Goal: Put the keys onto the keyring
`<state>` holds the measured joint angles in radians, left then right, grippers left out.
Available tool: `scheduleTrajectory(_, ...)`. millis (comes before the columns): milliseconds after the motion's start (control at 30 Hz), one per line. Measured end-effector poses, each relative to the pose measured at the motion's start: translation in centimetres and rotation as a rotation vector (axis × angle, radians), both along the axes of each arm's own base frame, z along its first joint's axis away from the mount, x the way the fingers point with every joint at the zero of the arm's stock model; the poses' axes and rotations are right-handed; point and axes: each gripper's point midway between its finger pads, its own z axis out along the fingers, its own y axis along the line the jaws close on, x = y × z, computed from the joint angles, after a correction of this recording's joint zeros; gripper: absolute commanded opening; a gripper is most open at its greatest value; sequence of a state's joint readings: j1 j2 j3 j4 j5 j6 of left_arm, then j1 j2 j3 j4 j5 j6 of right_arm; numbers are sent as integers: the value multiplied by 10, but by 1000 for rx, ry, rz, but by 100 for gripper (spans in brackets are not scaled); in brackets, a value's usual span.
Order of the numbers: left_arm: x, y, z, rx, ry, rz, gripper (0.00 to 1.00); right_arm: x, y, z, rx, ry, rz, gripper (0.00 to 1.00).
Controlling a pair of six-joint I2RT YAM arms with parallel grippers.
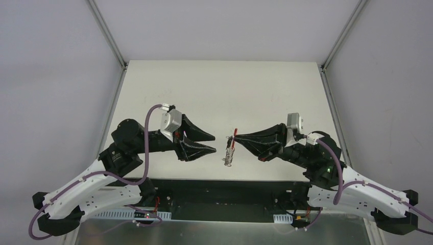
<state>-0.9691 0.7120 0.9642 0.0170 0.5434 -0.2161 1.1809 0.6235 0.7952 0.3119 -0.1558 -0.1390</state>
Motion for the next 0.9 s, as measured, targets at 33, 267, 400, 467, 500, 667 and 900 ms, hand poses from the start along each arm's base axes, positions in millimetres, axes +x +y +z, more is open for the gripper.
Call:
scheduleTrajectory(33, 1, 1, 2, -13, -8, 8, 41, 0, 1, 2, 9, -5, 0, 0)
scheduleTrajectory(267, 6, 13, 23, -127, -92, 78, 42, 1, 13, 3, 16, -16, 21, 0)
scheduleTrajectory(400, 9, 14, 37, -188, -142, 98, 42, -2, 17, 5, 22, -28, 45, 0)
scheduleTrajectory(467, 11, 13, 41, -207, -165, 102, 42, -5, 17, 8, 32, -38, 59, 0)
scheduleTrajectory(500, 12, 12, 43, -212, -171, 103, 42, -6, 17, 9, 36, -42, 65, 0)
scheduleTrajectory(667, 18, 1, 40, -203, -188, 98, 43, -11, 21, 9, 33, -51, 94, 0)
scheduleTrajectory(900, 17, -10, 31, -174, -184, 52, 40, -15, 21, 10, 32, -59, 112, 0)
